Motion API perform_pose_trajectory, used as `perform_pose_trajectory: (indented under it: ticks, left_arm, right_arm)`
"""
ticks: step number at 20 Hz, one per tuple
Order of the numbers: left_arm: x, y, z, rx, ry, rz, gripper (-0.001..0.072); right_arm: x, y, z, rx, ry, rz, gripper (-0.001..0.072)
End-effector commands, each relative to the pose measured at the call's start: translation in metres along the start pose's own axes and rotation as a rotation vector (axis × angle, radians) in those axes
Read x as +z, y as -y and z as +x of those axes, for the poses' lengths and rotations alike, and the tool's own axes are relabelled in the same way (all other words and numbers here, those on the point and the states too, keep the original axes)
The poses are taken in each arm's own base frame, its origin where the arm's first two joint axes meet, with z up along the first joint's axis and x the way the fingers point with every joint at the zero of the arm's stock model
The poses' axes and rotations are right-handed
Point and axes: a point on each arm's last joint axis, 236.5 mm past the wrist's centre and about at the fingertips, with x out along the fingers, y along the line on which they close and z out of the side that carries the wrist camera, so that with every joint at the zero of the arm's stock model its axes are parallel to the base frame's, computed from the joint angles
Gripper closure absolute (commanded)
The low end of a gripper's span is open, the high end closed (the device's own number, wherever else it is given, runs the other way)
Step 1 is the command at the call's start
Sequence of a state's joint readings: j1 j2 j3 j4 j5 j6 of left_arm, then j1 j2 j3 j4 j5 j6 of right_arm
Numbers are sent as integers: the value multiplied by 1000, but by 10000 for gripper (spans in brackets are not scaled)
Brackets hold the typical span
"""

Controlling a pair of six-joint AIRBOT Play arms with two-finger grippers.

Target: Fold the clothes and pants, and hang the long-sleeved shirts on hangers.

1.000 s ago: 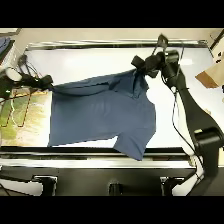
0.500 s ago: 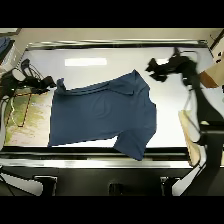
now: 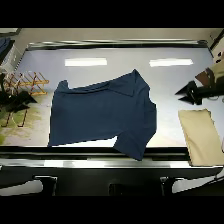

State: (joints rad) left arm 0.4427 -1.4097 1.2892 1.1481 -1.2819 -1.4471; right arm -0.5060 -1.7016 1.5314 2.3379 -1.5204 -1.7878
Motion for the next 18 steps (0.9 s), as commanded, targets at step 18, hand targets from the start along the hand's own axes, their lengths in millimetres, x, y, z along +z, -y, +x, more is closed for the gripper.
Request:
perform_pose_trajectory:
  ticks: [18]
  left_arm:
    - [-142,-23,1,-40,-109,-160,154]
  right_arm:
    - [-152,57,124,-118,-235,22,280]
